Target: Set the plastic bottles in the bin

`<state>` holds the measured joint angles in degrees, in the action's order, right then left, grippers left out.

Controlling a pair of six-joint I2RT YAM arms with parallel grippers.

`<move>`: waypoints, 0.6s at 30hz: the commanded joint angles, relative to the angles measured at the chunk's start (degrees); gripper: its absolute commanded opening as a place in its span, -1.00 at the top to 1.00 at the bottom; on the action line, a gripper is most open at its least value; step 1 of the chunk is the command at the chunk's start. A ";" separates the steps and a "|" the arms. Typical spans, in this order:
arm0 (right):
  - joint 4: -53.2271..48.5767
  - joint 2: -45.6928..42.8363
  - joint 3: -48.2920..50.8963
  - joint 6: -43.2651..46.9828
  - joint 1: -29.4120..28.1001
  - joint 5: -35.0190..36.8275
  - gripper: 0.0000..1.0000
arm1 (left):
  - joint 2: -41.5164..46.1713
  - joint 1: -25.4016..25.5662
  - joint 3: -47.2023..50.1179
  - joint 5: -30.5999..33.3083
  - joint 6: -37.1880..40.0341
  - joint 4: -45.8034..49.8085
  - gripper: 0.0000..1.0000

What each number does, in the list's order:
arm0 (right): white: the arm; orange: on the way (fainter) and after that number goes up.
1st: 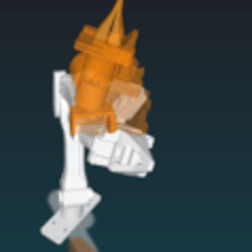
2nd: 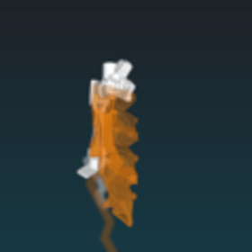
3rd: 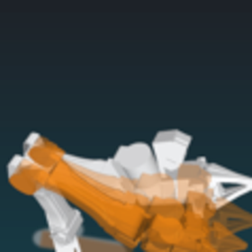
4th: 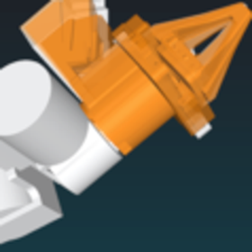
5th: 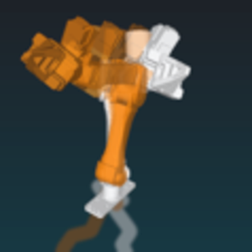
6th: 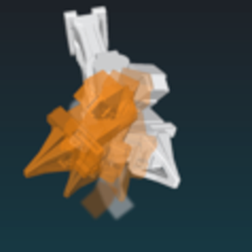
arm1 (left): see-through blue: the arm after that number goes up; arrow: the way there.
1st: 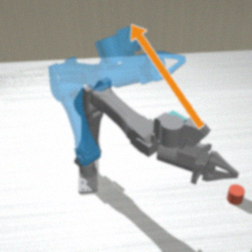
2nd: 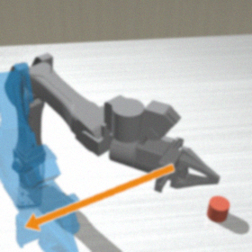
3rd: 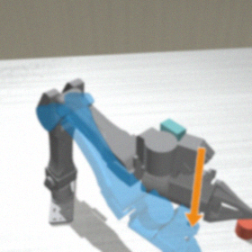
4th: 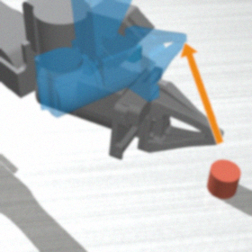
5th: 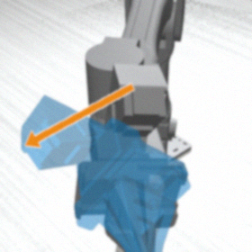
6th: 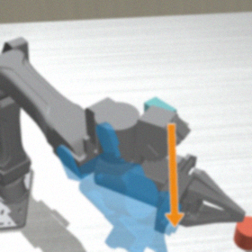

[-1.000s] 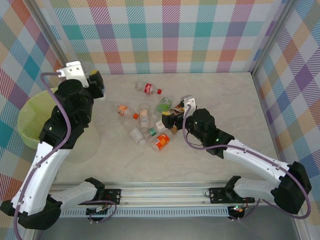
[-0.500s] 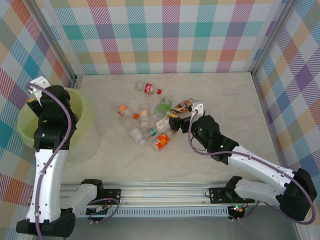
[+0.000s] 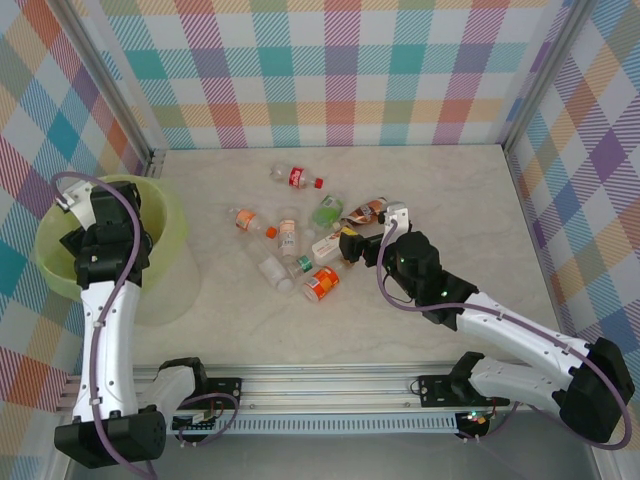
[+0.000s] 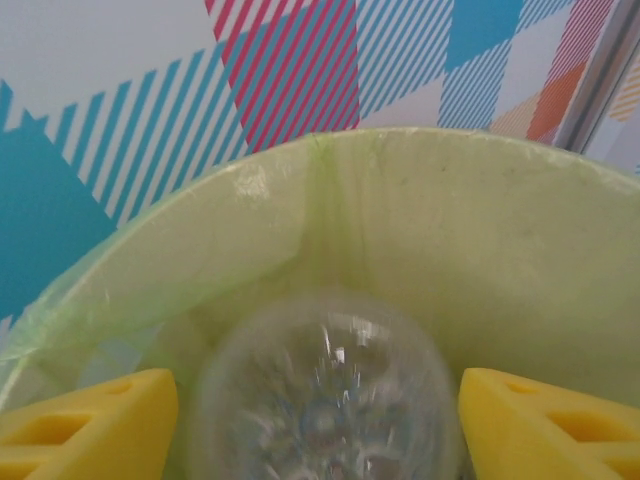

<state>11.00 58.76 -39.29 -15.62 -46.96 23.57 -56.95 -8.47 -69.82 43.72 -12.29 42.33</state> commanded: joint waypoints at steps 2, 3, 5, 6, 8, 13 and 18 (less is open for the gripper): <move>0.95 -0.67 0.33 -0.12 -0.37 0.93 -0.99 | -1.03 -1.20 -0.55 -1.69 -1.77 2.28 -0.75; 0.94 -0.67 0.27 -0.12 -0.33 1.01 -1.00 | -1.09 -1.20 -0.69 -1.92 -1.71 2.41 -0.82; 1.00 -0.49 0.31 -0.11 -0.33 1.04 -0.99 | -0.97 -1.20 -1.01 -2.82 -1.68 2.41 -0.91; 1.08 -0.36 0.32 -0.12 -0.33 1.04 -0.99 | -0.91 -1.16 -1.17 -3.62 -1.61 2.49 -0.95; 1.14 -0.12 0.23 -0.05 -0.33 1.12 -1.00 | -0.77 -1.25 -1.56 -5.35 -1.62 2.67 -1.00; 1.11 0.69 0.00 0.15 -0.33 1.04 -0.99 | -0.67 -1.16 -3.69 -10.21 -1.41 3.87 -1.00; 1.04 1.56 -0.16 0.04 -0.33 1.04 -0.99 | 0.78 -1.20 -5.96 -13.51 -1.31 4.10 -1.00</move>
<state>11.05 59.86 -39.24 -15.62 -46.96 23.59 -57.95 -8.84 -73.28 33.47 -13.50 45.69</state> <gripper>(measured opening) 0.996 0.999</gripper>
